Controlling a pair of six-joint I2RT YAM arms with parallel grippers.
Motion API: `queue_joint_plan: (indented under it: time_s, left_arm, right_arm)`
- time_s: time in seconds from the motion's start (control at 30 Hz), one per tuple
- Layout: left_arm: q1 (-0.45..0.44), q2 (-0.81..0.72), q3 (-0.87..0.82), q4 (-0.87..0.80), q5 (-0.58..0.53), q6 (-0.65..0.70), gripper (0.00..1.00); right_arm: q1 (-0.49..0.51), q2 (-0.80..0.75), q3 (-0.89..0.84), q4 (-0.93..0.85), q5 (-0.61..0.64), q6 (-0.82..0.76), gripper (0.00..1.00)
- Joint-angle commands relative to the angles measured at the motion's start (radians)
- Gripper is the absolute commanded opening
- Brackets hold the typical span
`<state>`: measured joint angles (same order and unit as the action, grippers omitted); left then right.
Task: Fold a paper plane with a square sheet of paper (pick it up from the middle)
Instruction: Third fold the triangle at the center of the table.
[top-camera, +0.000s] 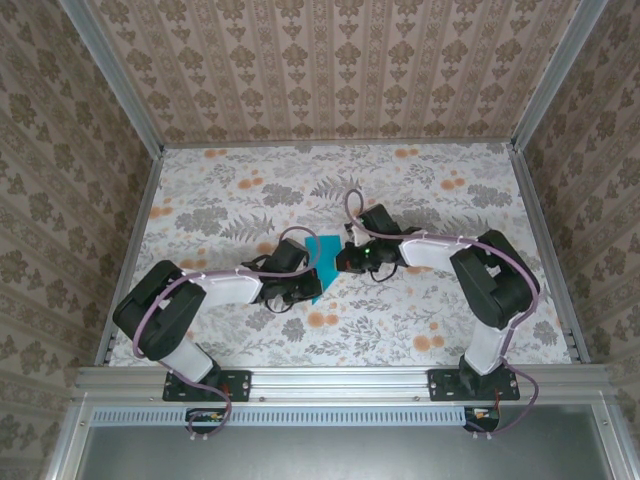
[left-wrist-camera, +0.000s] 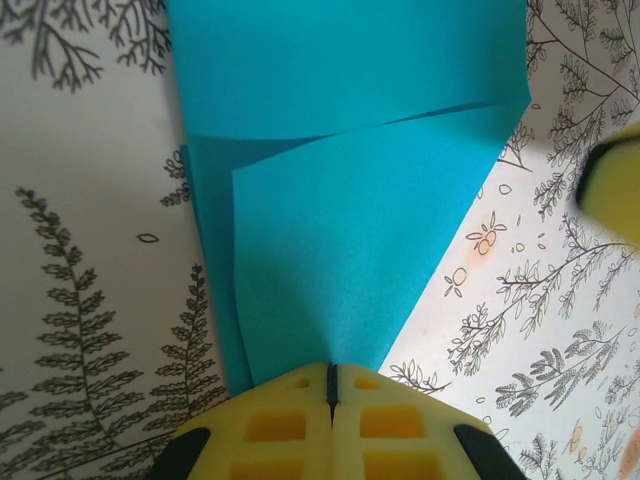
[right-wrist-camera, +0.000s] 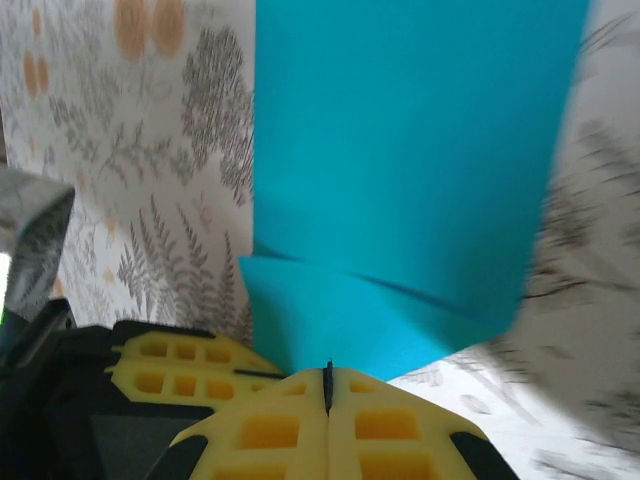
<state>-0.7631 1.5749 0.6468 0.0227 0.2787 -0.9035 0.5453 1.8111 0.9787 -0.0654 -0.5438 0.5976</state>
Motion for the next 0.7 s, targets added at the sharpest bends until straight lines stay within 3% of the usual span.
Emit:
queue_joint_plan:
  time_s: [0.0,0.47,0.67]
  left_arm:
    - [0.013,0.009,-0.016,-0.154,-0.039,0.052,0.00]
    - [0.016,-0.066,0.042,-0.091,0.007,0.027,0.00]
    - [0.017,-0.035,0.060,-0.029,0.018,0.006,0.07]
  right_arm:
    - [0.020,0.063,0.043,0.017,-0.043,0.036,0.00]
    - [0.018,0.171,0.096,-0.132,0.070,0.045,0.00]
    - [0.015,0.178,0.094,-0.136,0.082,0.048,0.00]
